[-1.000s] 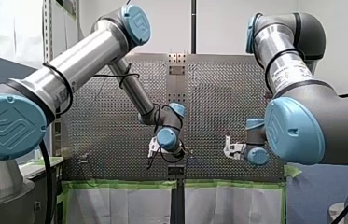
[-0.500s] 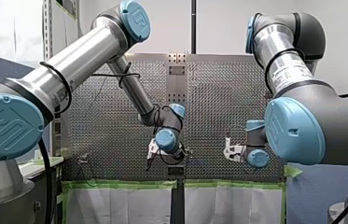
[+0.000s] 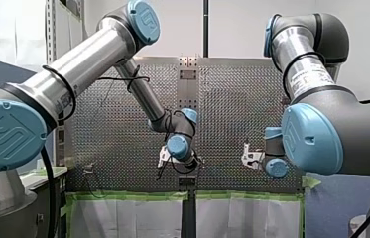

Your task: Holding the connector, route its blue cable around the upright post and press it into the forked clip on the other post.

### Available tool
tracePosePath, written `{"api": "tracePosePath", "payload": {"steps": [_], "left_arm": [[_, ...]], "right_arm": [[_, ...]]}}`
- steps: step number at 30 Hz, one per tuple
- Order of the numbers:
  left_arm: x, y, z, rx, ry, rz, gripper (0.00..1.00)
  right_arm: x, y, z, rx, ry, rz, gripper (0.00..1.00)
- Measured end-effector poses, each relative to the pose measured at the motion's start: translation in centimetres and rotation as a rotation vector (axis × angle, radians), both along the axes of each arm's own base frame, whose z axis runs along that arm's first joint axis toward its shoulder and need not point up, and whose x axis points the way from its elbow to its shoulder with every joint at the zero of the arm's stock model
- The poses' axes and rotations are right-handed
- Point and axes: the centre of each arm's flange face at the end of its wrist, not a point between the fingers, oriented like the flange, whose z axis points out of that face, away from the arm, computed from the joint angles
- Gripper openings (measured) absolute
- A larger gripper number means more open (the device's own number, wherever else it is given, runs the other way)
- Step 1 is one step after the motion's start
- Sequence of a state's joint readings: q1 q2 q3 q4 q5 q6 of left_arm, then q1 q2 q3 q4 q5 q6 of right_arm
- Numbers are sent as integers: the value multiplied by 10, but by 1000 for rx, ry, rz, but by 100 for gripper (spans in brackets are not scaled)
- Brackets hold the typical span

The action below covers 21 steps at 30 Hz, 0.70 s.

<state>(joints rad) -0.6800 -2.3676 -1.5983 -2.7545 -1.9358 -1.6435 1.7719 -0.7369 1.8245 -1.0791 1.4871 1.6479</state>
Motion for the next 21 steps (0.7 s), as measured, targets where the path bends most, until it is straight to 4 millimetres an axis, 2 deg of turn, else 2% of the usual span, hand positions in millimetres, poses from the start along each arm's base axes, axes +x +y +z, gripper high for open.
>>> {"api": "tracePosePath", "payload": {"steps": [9, 21], "left_arm": [[-4, 9, -1, 49, 31, 43, 100], [-11, 4, -1, 34, 36, 43, 100]], "right_arm": [[-8, -6, 3, -22, -5, -60, 0], [-8, -9, 4, -32, -8, -60, 0]]}}
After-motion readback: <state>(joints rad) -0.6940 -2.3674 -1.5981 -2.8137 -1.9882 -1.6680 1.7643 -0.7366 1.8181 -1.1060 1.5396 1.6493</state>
